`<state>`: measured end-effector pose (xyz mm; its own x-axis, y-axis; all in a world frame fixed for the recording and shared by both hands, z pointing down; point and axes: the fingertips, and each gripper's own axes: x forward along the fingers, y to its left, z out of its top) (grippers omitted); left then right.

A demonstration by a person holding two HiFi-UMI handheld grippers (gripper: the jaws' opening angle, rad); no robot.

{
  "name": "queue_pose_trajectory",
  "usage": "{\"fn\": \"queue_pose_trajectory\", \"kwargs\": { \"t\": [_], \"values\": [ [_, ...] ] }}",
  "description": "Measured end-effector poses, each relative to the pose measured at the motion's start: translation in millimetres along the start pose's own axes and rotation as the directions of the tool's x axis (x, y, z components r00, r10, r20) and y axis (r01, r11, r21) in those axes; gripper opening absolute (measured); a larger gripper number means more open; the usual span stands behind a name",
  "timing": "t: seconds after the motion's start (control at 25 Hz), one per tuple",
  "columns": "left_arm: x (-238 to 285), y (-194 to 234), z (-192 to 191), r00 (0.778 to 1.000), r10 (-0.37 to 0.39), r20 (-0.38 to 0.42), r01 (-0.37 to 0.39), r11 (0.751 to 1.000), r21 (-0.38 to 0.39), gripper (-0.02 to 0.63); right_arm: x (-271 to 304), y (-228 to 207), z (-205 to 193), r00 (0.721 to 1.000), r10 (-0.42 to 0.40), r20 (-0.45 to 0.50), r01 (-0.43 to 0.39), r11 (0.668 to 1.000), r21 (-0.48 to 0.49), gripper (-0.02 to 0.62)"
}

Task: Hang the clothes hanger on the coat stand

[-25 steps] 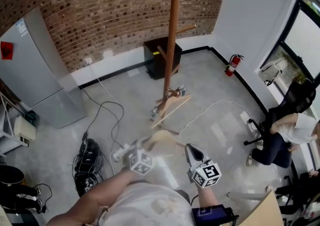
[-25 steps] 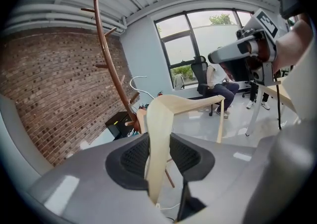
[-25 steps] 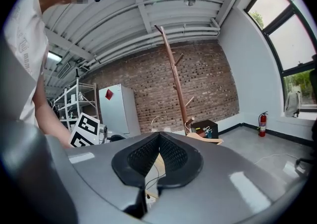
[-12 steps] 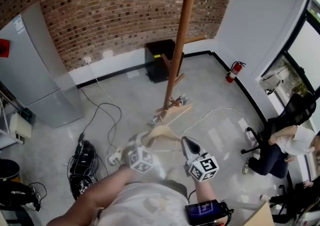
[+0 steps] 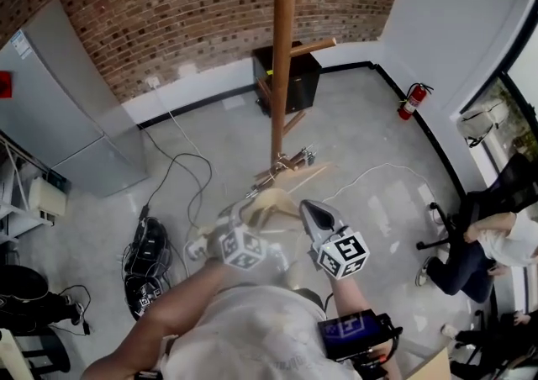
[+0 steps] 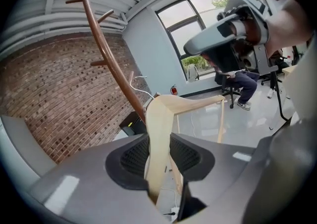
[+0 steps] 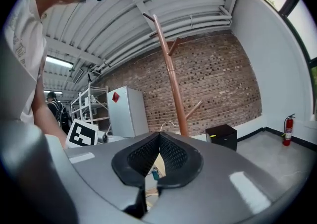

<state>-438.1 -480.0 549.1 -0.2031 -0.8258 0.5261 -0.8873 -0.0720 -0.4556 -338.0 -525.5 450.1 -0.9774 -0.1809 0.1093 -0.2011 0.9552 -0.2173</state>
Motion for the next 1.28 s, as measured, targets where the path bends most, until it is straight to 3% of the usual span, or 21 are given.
{"fn": "queue_pose_trajectory", "kwargs": {
  "t": [0.28, 0.64, 1.28],
  "values": [
    [42.6, -8.6, -1.6, 0.997, 0.021, -0.078, -0.025, 0.998, -0.05, 0.132, 16.4, -35.6, -6.5, 0.996, 0.08, -0.045, -0.079, 0.997, 0.023, 0.014],
    [74.2, -29.6, -8.1, 0.989, 0.023, -0.146, -0.03, 0.998, -0.046, 0.132, 34.8, -53.6, -18.3, 0.982, 0.169, -0.084, -0.164, 0.985, 0.058, 0.015],
    [112.7, -31.9, -44.8, 0.958, 0.111, -0.266, -0.112, 0.994, 0.01, 0.132, 19.8, -91.6, -30.2, 0.97, 0.201, -0.134, -0.193, 0.979, 0.069, 0.014]
  ]
}}
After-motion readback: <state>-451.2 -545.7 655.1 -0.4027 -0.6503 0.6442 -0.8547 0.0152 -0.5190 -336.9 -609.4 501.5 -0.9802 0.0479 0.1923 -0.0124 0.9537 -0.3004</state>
